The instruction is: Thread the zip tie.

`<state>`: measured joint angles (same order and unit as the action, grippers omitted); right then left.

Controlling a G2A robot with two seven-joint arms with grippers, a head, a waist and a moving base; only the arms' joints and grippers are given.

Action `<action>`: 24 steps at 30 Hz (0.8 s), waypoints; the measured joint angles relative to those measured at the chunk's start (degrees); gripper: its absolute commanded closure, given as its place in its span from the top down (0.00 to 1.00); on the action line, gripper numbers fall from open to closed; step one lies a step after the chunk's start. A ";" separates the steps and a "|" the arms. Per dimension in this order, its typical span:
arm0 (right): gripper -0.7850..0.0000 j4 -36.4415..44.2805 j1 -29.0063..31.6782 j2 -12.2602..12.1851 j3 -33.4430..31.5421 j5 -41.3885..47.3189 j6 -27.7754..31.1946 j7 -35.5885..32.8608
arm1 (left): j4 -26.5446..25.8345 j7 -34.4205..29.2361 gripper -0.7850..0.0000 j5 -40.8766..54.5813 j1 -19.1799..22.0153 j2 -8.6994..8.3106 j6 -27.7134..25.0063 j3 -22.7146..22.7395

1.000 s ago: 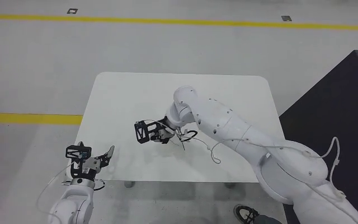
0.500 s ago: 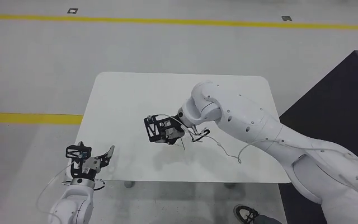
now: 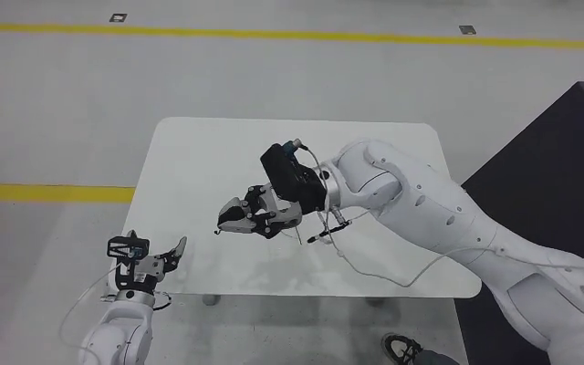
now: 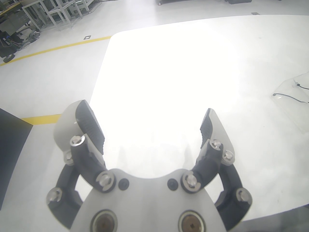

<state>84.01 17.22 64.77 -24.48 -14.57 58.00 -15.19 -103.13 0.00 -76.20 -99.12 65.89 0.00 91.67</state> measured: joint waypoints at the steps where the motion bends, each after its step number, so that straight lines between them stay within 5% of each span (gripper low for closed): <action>1: 0.00 0.00 0.00 0.00 0.00 -0.01 0.00 0.00 | 0.00 0.00 1.00 0.00 0.00 0.00 0.00 0.00; 14: 0.00 0.48 0.75 0.00 0.20 0.87 -0.05 0.36 | 0.00 0.00 1.00 0.00 0.00 0.00 0.00 0.00; 19: 0.00 4.21 4.92 -1.34 0.48 19.17 0.00 -1.96 | 0.00 0.00 1.00 0.00 0.00 0.00 0.00 0.00; 24: 0.00 8.49 10.29 -4.65 -4.10 44.46 0.00 -12.48 | 0.00 0.00 1.00 0.00 0.00 0.00 0.00 0.00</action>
<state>92.50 27.52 60.12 -28.58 29.89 58.00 -27.67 -103.13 0.00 -76.20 -99.12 65.89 0.00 91.67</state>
